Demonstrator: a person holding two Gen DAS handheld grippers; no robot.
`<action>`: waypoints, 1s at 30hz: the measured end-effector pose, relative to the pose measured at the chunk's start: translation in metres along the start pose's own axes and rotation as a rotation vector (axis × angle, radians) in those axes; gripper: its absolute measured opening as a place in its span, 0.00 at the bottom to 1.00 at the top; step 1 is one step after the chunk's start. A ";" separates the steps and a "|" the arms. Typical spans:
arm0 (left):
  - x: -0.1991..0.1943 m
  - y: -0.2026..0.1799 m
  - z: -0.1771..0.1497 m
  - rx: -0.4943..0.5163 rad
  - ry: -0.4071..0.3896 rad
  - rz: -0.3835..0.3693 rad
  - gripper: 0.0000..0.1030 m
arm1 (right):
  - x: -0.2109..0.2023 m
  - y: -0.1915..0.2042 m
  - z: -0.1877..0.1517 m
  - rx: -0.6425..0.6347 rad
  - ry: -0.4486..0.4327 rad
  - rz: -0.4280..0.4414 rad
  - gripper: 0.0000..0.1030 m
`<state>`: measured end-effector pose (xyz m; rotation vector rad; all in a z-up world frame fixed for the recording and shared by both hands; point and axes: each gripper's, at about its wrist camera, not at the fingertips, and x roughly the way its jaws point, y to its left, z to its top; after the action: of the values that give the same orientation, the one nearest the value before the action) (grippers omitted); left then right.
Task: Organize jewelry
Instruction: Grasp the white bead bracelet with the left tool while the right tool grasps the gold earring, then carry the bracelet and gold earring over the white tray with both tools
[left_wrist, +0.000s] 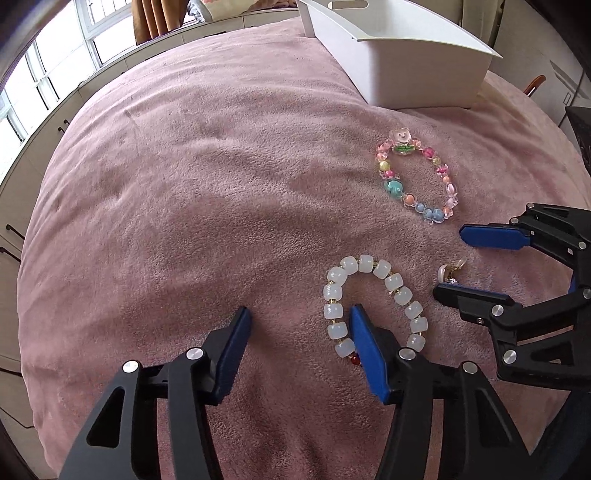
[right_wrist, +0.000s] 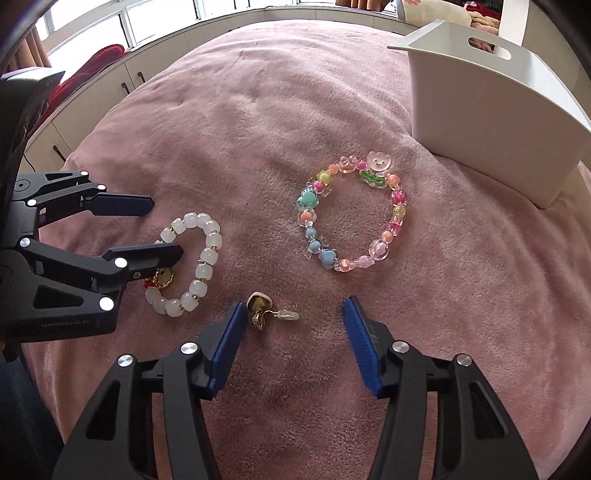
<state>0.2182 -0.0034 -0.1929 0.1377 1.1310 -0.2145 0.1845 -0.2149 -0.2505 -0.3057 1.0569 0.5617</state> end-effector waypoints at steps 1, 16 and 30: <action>0.000 0.000 -0.001 0.000 -0.001 0.000 0.55 | -0.001 0.000 -0.001 0.002 -0.001 0.004 0.48; -0.017 0.006 -0.003 -0.049 0.005 -0.051 0.15 | -0.024 -0.005 -0.006 0.042 -0.007 0.087 0.24; -0.091 -0.018 0.054 -0.027 -0.174 -0.112 0.15 | -0.094 -0.027 0.019 0.081 -0.156 0.082 0.24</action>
<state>0.2242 -0.0238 -0.0880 0.0311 0.9691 -0.3055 0.1788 -0.2548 -0.1596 -0.1454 0.9412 0.6046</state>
